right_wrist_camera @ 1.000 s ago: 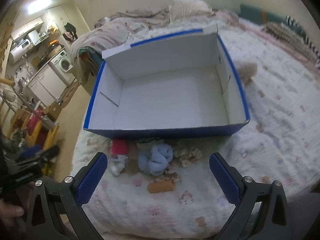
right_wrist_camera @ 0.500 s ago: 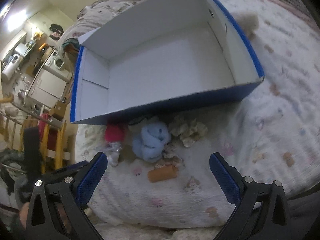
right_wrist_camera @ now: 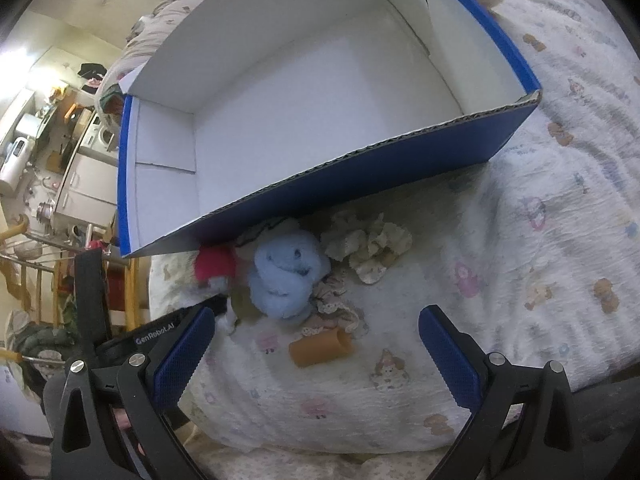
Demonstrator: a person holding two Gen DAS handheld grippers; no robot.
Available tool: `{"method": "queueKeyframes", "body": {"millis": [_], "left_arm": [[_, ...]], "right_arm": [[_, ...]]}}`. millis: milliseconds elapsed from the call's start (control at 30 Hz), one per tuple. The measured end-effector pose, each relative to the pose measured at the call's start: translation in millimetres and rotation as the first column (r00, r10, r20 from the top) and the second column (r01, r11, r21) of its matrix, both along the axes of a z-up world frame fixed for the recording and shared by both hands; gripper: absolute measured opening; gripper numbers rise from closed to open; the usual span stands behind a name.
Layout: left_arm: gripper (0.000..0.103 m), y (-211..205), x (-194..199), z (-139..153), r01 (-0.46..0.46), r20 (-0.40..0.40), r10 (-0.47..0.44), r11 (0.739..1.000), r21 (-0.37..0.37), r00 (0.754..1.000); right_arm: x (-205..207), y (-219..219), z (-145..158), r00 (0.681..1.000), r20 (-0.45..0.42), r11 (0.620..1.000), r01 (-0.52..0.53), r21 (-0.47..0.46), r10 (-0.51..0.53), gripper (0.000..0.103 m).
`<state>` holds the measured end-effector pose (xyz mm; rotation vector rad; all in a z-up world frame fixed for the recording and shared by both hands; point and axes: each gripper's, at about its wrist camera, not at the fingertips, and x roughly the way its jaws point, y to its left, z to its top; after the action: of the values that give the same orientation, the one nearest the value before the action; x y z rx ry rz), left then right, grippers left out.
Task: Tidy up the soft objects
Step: 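Lower the left tool onto the white sock and close on it, then close the right tool on the orange foam cylinder while the left tool holds the sock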
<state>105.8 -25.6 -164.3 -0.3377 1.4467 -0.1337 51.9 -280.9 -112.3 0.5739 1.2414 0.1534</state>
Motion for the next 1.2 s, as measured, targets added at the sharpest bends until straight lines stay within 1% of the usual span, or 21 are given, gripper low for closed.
{"method": "queueKeyframes", "body": {"millis": [67, 100, 167, 233, 300, 433, 467, 567, 600, 667, 700, 800, 833, 867, 900, 933, 967, 1033, 1100, 1167, 1200], "left_arm": [[0.017, -2.3, 1.8, -4.9, 0.000, -0.017, -0.001, 1.000, -0.017, 1.000], [0.017, -4.1, 0.8, -7.0, 0.005, -0.027, -0.006, 1.000, -0.028, 1.000], [0.017, -5.5, -2.5, -5.6, 0.015, -0.016, -0.015, 0.999, -0.052, 1.000], [0.016, -5.4, -6.2, -1.1, 0.036, 0.003, -0.036, 0.998, -0.046, 0.999], [0.016, -3.6, -11.7, 6.9, 0.052, 0.024, -0.051, 0.998, -0.019, 0.998], [0.016, 0.3, -23.6, 29.4, 0.076, 0.068, -0.082, 0.994, 0.079, 0.994], [0.016, 5.0, -22.2, 47.1, 0.076, 0.074, -0.082, 0.993, 0.086, 0.994], [0.016, 16.2, -36.1, 73.8, 0.059, 0.126, -0.072, 0.993, 0.105, 0.989], [0.016, 19.3, -40.4, 83.9, 0.065, 0.150, -0.083, 0.990, 0.121, 0.985], [0.016, 23.3, -50.5, 103.3, 0.077, 0.204, -0.113, 0.981, 0.180, 0.972], [0.016, 24.0, -53.9, 105.9, 0.078, 0.219, -0.121, 0.977, 0.197, 0.968], [0.016, 30.9, -58.1, 109.6, 0.074, 0.230, -0.127, 0.972, 0.224, 0.965], [0.016, 33.4, -60.8, 107.3, 0.075, 0.236, -0.131, 0.970, 0.230, 0.963], [0.016, 29.9, -62.1, 105.2, 0.077, 0.238, -0.134, 0.969, 0.235, 0.962], [0.016, 29.5, -63.1, 100.1, 0.077, 0.239, -0.135, 0.969, 0.234, 0.962], [0.016, 30.5, -62.9, 96.8, 0.077, 0.237, -0.132, 0.971, 0.227, 0.963], [0.016, 28.9, -63.5, 95.6, 0.078, 0.235, -0.131, 0.972, 0.223, 0.963], [0.016, 28.6, -62.2, 91.7, 0.076, 0.238, -0.129, 0.973, 0.220, 0.963], [0.016, 28.2, -60.3, 92.7, 0.074, 0.242, -0.127, 0.974, 0.214, 0.962], [0.016, 27.8, -60.3, 91.9, 0.075, 0.244, -0.126, 0.975, 0.210, 0.962], [0.016, 27.4, -60.5, 91.8, 0.076, 0.243, -0.128, 0.975, 0.210, 0.961]], "right_arm": [[1.5, 0.9, -1.3, 1.000, -0.004, 1.000, 0.003, 0.005, -0.003, 0.103], [1.6, 0.6, -1.1, 1.000, -0.004, 1.000, 0.001, 0.006, -0.001, 0.103], [3.0, 2.3, -0.9, 1.000, -0.002, 1.000, -0.004, 0.004, 0.004, 0.103], [4.0, 4.4, -0.7, 1.000, 0.000, 1.000, -0.011, 0.000, 0.011, 0.103], [4.2, 5.2, -0.2, 1.000, 0.002, 1.000, -0.014, 0.004, 0.014, 0.103], [2.7, 0.7, -1.7, 1.000, -0.001, 1.000, -0.007, -0.001, 0.007, 0.103], [1.4, -2.1, -2.6, 1.000, -0.005, 1.000, 0.000, 0.001, 0.000, 0.103], [0.0, -7.5, -5.7, 0.999, -0.022, 1.000, 0.025, 0.012, -0.025, 0.103], [0.1, -8.1, -6.8, 0.999, -0.027, 0.999, 0.028, 0.019, -0.028, 0.103], [0.0, -7.6, -8.6, 0.999, -0.037, 0.999, 0.033, 0.035, -0.032, 0.103], [-0.6, -7.4, -9.7, 0.999, -0.043, 0.999, 0.032, 0.043, -0.030, 0.103], [-0.6, -2.3, -14.2, 0.998, -0.059, 0.998, 0.009, 0.059, -0.006, 0.102], [0.0, 0.3, -16.4, 0.998, -0.068, 0.998, 0.000, 0.060, 0.004, 0.094], [1.5, 3.4, -18.8, 0.997, -0.080, 0.998, -0.011, 0.059, 0.015, 0.090], [3.2, 6.7, -22.2, 0.995, -0.095, 0.998, -0.021, 0.059, 0.026, 0.081], [4.4, 10.3, -26.6, 0.993, -0.115, 0.998, -0.031, 0.060, 0.038, 0.077], [5.5, 14.3, -31.3, 0.990, -0.136, 0.998, -0.042, 0.057, 0.049, 0.076], [7.5, 21.5, -40.6, 0.983, -0.171, 0.998, -0.058, 0.039, 0.064, 0.063], [9.4, 29.1, -47.1, 0.979, -0.189, 0.997, -0.074, 0.017, 0.076, 0.056], [10.8, 36.3, -52.6, 0.976, -0.201, 0.996, -0.086, -0.004, 0.084, 0.044], [11.0, 39.2, -54.7, 0.975, -0.205, 0.996, -0.092, -0.010, 0.088, 0.033]]}}
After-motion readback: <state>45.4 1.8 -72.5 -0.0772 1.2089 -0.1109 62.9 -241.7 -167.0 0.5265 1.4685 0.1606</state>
